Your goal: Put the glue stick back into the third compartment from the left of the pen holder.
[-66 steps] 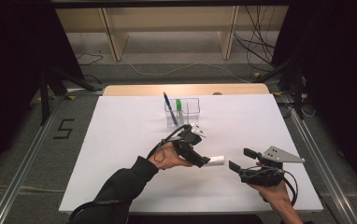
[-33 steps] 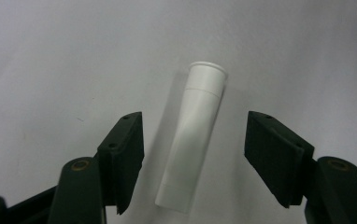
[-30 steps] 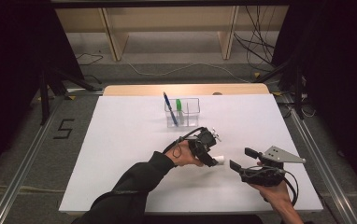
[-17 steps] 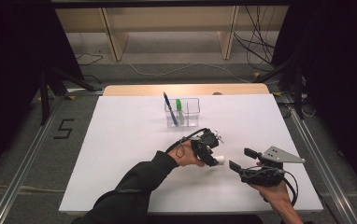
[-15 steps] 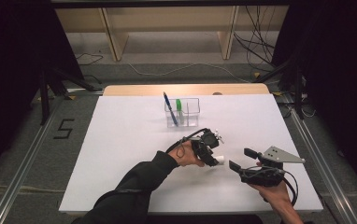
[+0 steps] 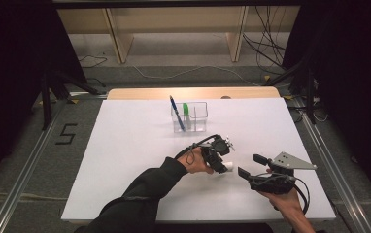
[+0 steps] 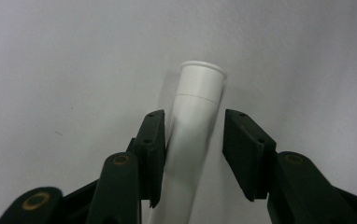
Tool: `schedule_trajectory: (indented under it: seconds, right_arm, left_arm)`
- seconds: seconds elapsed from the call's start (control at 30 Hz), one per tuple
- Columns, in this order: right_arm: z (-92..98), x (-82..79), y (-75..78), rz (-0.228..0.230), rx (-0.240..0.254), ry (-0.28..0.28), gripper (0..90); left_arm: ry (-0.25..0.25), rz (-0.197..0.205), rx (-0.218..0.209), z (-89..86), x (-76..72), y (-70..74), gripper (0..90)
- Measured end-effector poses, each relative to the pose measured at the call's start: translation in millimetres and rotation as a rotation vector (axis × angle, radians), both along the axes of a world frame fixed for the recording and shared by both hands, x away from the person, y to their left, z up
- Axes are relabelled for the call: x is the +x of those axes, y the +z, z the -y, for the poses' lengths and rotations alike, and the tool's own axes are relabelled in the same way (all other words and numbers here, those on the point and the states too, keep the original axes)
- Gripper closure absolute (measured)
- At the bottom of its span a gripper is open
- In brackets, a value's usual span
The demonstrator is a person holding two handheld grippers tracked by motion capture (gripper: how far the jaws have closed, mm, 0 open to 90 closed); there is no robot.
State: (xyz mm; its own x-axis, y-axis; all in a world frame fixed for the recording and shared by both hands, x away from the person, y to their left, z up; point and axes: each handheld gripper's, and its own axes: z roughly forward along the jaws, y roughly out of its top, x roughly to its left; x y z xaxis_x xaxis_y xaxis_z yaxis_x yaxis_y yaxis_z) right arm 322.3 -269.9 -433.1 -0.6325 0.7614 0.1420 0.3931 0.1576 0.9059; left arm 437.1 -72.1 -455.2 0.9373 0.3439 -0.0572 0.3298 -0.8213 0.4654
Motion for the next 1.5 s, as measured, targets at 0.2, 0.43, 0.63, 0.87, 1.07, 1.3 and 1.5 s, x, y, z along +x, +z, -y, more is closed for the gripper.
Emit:
schedule_trajectory:
  seconds: [0.2,0.43,0.63,0.87,1.07,1.3,1.5]
  right_arm:
    - [0.1,0.2,-0.2,0.002,-0.001,0.001,20.9]
    - [-0.2,0.1,-0.3,-0.001,0.000,0.002,20.9]
    - [-0.3,0.2,-0.4,-0.003,0.002,0.003,20.9]
    - [-0.6,0.0,-0.4,-0.006,0.002,0.003,21.0]
    - [-0.9,0.0,-0.5,-0.009,0.000,0.004,21.0]
    - [-1.0,-0.1,-0.5,-0.012,0.001,0.003,21.0]
    - [-1.1,0.2,-0.7,-0.011,0.001,0.002,21.0]
  left_arm:
    - [0.004,-0.012,0.007,0.9,0.6,-1.7,61.0]
    - [-0.009,-0.005,0.035,3.6,1.5,-3.8,62.2]
    - [-0.027,-0.011,0.066,5.6,1.3,-2.9,64.1]
    - [-0.054,0.006,0.104,9.5,0.4,-3.6,67.6]
    - [-0.065,0.011,0.115,8.7,0.9,-3.4,68.5]
    - [-0.022,0.016,0.046,0.8,2.8,2.8,68.8]
    - [0.049,0.048,-0.044,-12.3,7.6,13.3,68.9]
